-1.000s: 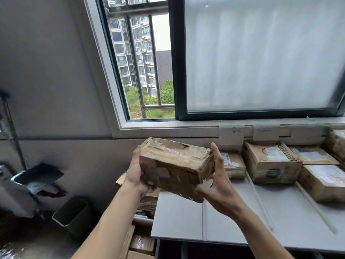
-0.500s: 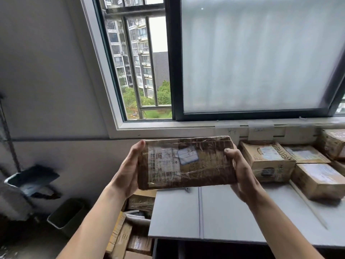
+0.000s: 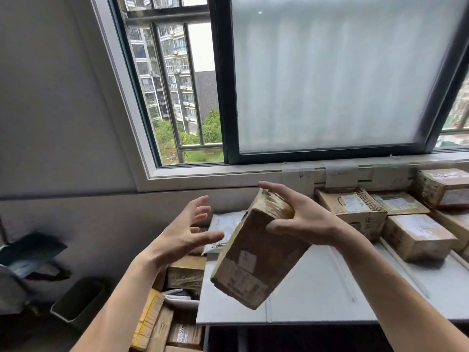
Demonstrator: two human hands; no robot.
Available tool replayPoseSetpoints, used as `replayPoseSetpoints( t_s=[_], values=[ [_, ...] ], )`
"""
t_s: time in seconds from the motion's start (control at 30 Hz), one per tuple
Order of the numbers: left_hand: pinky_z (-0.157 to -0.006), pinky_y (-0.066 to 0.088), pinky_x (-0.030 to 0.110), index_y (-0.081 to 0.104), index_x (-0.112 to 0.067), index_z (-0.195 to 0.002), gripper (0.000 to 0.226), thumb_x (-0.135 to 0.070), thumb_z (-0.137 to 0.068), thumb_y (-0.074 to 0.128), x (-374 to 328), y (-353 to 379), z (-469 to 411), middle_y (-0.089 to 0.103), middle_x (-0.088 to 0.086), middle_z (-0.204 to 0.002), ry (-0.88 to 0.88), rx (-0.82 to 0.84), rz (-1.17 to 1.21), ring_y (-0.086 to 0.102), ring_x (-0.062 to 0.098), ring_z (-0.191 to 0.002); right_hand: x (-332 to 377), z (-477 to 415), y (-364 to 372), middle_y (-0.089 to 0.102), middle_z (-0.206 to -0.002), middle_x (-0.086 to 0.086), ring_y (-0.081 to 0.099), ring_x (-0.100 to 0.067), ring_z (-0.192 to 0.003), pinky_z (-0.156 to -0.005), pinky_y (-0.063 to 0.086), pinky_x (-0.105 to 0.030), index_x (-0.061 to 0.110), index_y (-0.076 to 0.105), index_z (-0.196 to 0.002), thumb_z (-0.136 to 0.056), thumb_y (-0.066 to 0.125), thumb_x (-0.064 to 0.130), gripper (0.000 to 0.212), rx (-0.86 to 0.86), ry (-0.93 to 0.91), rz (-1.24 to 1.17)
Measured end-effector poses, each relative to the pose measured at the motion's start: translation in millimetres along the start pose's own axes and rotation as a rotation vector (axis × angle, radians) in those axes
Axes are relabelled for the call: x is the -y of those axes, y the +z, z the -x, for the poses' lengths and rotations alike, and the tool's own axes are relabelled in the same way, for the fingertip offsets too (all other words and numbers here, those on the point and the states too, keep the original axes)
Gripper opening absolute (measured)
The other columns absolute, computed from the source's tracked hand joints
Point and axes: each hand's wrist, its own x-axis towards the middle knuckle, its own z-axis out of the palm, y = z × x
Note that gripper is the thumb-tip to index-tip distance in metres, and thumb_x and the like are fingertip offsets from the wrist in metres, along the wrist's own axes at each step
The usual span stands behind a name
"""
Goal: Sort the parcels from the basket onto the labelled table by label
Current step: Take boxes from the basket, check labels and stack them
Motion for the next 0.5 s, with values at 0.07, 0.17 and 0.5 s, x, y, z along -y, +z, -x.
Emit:
replayPoseSetpoints(
  t_s=[0.07,0.17,0.5],
  values=[
    [-0.102,0.035,0.007,0.018,-0.049,-0.156,0.116,-0.05,-0.068,0.093,-13.8,10.0,-1.7,0.041,-0.01,-0.154,0.065,0.116,-0.118,0.041,-0.01,-0.135,18.2,-5.6,7.1,0.054,-0.137,0.008,0.058,-0.018,-0.12,-0.102,0.053,-0.04,0.066,0.026,-0.148,-0.062,0.074,0.056,0.1,0.088,-0.048,0.261],
    [-0.103,0.042,0.007,0.003,-0.063,-0.149,0.127,-0.022,-0.072,0.095,-29.0,23.5,-8.8,0.04,-0.015,-0.15,0.157,0.25,-0.179,0.047,-0.014,-0.13,42.9,-9.9,18.3,0.052,-0.134,0.001,0.056,-0.023,-0.109,-0.094,0.05,-0.038,0.065,0.0,-0.153,-0.071,0.081,0.052,0.116,0.17,-0.138,0.561],
    [-0.105,0.053,0.032,0.038,-0.038,-0.143,0.106,-0.038,-0.058,0.1,-16.3,27.8,-11.0,0.054,0.0,-0.136,0.253,-0.103,-0.114,0.06,0.01,-0.123,33.7,-6.9,21.4,0.025,-0.155,0.002,0.025,-0.021,-0.141,-0.119,0.021,-0.046,0.06,-0.012,-0.155,-0.081,0.077,0.06,0.116,-0.061,-0.229,0.499]
  ],
)
